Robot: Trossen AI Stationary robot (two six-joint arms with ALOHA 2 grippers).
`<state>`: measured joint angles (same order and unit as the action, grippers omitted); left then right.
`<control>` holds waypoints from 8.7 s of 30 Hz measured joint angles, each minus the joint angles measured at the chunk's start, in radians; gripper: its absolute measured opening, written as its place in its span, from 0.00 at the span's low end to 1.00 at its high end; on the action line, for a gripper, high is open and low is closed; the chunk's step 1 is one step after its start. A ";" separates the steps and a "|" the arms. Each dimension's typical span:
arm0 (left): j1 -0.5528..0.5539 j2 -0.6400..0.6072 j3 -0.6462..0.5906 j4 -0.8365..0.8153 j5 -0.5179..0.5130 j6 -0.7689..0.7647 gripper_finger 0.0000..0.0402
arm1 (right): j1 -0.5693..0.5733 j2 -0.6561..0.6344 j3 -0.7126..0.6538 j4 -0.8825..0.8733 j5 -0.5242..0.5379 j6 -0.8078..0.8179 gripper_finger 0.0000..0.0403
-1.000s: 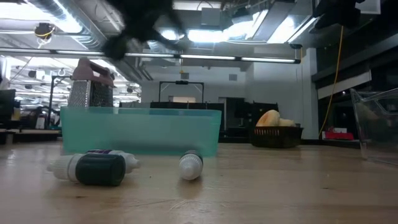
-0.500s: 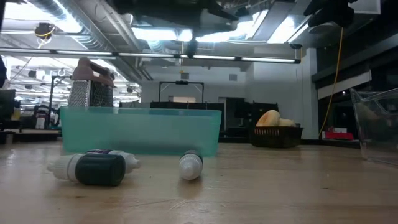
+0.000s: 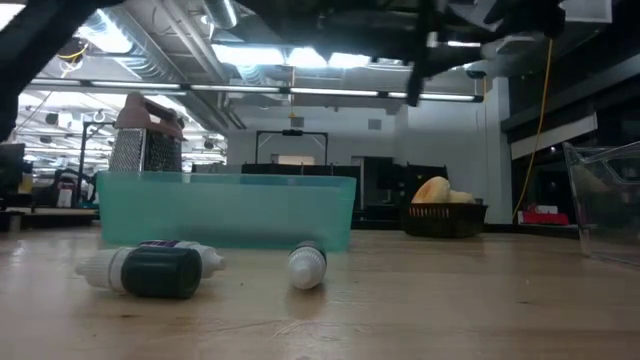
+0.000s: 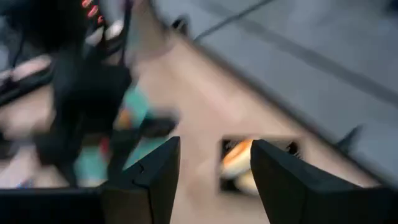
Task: Pick & Place Food Item
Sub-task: Put the green food coloring bottle into the transparent bin, then put the purple food coloring bottle into the transparent bin
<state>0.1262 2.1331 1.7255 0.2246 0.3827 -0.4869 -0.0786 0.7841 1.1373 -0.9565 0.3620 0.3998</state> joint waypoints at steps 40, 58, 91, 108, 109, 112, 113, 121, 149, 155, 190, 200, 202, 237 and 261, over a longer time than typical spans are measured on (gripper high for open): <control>-0.096 0.473 0.441 0.140 0.287 -0.139 0.21 | -0.019 -0.013 0.520 0.057 0.225 -0.259 0.48; -0.035 0.471 0.503 0.279 0.260 -0.306 0.59 | -0.019 -0.013 0.520 0.050 0.202 -0.266 0.48; -0.186 -0.342 0.521 -1.748 -0.673 -0.185 0.53 | -0.018 -0.013 0.520 0.051 0.155 -0.390 0.48; -0.565 -0.214 -0.018 -1.293 -0.463 -0.097 0.56 | -0.018 0.001 0.520 0.051 0.105 -0.407 0.48; -0.572 -0.214 -0.046 -1.257 -0.456 -0.099 0.56 | -0.018 0.001 0.520 0.051 0.099 -0.407 0.48; -0.583 -0.213 -0.112 -1.216 -0.436 -0.087 0.56 | -0.018 0.005 0.520 0.051 0.098 -0.405 0.48; -0.582 -0.214 -0.126 -1.214 -0.437 -0.074 0.56 | -0.018 0.006 0.520 0.051 0.098 -0.404 0.48; -0.548 -0.214 -0.235 -1.124 -0.393 0.086 0.56 | -0.018 0.008 0.520 0.052 0.099 -0.403 0.48; -0.557 -0.136 -0.323 -0.902 -0.310 0.168 0.56 | -0.018 0.008 0.520 0.051 0.120 -0.392 0.48; -0.566 -0.115 -0.323 -0.901 -0.311 0.150 0.56 | -0.018 0.008 0.520 0.051 0.120 -0.391 0.48; -0.564 -0.093 -0.366 -0.868 -0.298 0.105 0.37 | -0.018 0.030 0.520 0.046 0.120 -0.360 0.48; -0.561 -0.102 -0.365 -0.860 -0.245 0.047 0.60 | -0.018 0.032 0.520 0.045 0.108 -0.360 0.48; -0.560 -0.104 -0.365 -0.866 -0.246 0.047 0.61 | -0.018 0.032 0.520 0.045 0.108 -0.360 0.48; -0.395 -0.194 -0.409 -0.901 -0.104 0.012 0.60 | -0.018 0.035 0.520 0.044 0.093 -0.363 0.48; -0.442 -0.152 -0.429 -0.818 -0.079 -0.152 0.60 | -0.018 0.035 0.520 0.043 0.093 -0.370 0.48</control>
<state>-0.3163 1.9816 1.2968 -0.5930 0.3036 -0.6390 -0.0971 0.8188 1.6577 -0.9131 0.4550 0.0299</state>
